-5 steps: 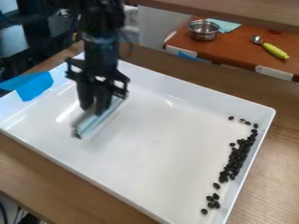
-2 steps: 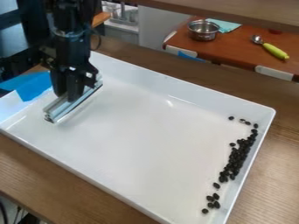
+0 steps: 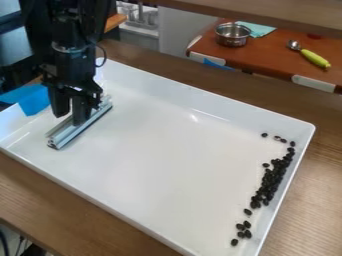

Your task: Sweep into pile

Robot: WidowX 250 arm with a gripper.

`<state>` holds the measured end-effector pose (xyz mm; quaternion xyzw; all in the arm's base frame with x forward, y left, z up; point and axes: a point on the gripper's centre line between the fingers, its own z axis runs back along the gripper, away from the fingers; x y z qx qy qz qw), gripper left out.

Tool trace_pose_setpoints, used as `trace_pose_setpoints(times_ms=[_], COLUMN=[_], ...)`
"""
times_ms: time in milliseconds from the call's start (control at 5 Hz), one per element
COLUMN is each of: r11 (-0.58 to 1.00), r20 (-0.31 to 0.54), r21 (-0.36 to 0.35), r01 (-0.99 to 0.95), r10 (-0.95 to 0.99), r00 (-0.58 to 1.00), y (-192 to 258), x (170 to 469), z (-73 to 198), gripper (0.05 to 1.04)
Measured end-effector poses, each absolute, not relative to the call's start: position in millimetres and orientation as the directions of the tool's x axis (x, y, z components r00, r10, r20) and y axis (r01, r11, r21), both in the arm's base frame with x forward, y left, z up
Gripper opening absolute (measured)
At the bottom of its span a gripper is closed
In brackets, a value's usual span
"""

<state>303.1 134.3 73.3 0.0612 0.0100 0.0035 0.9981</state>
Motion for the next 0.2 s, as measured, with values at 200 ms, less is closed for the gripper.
trace_pose_setpoints(times_ms=[200], r11=[0.997], r20=[0.009], r21=[0.068], r01=[0.021], r10=[-0.021], r00=[1.0], y=[135.4], x=[300.0], z=[83.2], gripper=[0.962])
